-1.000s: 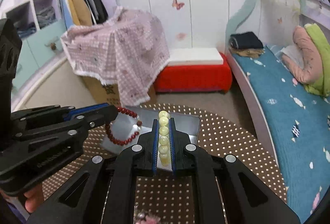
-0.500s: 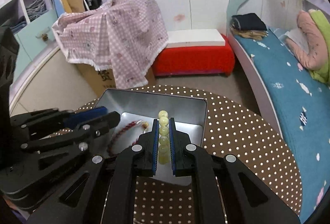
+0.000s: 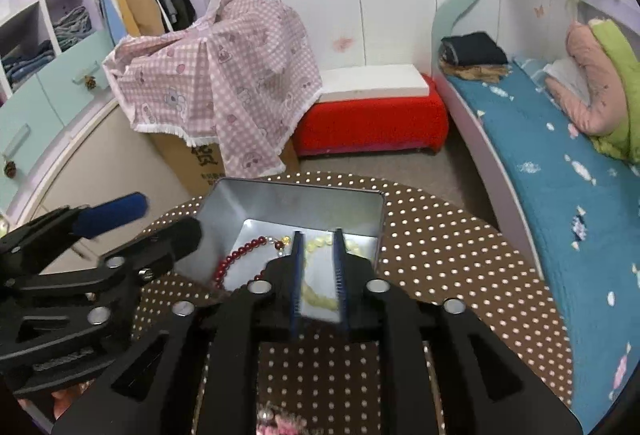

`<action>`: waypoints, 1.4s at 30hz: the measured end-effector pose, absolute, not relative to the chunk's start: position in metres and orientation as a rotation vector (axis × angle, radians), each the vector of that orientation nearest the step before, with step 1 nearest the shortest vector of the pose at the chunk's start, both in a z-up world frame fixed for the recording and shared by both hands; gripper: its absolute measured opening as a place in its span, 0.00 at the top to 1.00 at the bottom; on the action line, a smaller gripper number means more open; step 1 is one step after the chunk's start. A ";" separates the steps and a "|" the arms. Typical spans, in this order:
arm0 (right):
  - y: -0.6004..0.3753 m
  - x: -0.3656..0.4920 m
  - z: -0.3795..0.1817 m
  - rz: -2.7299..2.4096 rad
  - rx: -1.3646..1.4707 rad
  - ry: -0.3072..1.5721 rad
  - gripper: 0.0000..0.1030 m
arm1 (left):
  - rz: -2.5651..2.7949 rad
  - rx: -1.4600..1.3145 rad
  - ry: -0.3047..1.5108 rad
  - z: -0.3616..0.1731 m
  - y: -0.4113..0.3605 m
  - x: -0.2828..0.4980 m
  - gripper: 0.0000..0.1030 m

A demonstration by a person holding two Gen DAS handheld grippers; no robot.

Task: Organize jewelry

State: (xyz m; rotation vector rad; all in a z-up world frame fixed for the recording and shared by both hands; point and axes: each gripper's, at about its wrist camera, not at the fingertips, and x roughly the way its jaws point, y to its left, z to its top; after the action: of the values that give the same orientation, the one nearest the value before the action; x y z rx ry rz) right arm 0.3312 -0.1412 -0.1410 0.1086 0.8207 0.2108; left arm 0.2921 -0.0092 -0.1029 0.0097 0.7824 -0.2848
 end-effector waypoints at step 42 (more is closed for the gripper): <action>-0.187 0.108 -0.183 0.086 0.087 0.773 0.36 | -0.228 0.072 0.799 -0.191 -0.041 0.095 0.27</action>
State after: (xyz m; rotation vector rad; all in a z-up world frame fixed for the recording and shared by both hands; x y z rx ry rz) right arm 0.1084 -0.1869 -0.1835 0.0873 0.7728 0.0857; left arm 0.0954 -0.0410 -0.1913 0.0717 0.7986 -0.2279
